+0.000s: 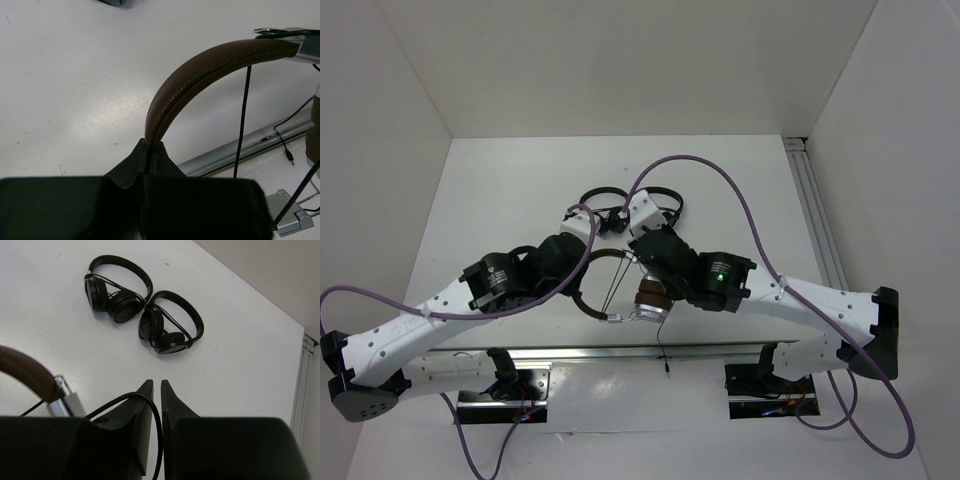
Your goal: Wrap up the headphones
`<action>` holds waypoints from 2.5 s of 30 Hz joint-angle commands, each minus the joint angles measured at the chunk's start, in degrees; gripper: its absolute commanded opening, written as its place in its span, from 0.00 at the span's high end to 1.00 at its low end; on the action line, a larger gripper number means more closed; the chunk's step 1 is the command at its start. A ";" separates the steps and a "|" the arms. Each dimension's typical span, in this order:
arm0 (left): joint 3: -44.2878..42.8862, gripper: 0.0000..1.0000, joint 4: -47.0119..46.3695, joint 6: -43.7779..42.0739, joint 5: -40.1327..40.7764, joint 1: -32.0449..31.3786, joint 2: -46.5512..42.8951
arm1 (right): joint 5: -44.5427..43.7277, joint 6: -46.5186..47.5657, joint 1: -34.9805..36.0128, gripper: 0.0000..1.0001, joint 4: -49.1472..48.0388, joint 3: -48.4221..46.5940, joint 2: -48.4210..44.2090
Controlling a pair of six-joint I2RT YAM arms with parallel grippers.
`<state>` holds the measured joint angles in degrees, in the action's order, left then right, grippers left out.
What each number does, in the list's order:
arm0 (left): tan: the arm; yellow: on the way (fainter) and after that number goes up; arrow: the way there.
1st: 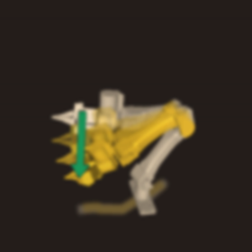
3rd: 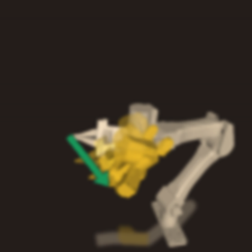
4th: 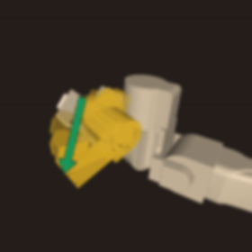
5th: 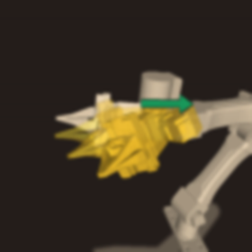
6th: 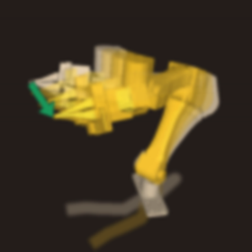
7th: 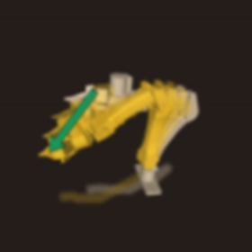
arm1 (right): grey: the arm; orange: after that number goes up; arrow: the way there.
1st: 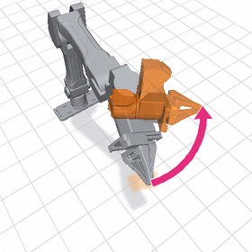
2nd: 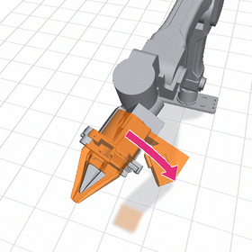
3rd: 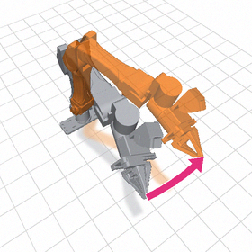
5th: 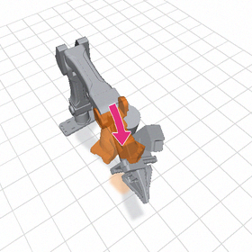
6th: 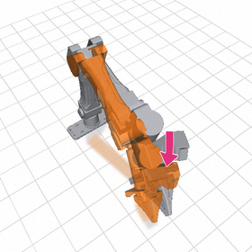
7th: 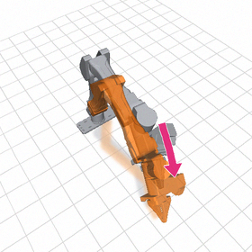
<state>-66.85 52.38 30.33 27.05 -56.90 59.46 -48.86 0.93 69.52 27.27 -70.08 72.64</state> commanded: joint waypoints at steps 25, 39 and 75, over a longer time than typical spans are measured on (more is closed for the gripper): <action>-8.30 1.00 8.09 -2.90 -7.79 -1.98 -4.79 | 31.62 -2.34 -27.06 0.97 -26.29 12.42 -0.49; -15.68 1.00 -0.14 2.19 -3.93 -1.98 -4.79 | 52.80 -10.86 -27.68 0.94 -47.81 27.17 1.80; -31.94 1.00 -1.32 20.73 11.96 -1.98 1.54 | 61.26 -29.49 -21.70 0.90 -93.54 31.85 36.69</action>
<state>-96.88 54.89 47.27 36.45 -58.63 62.39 12.93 -27.59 47.37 -60.01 -36.45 109.21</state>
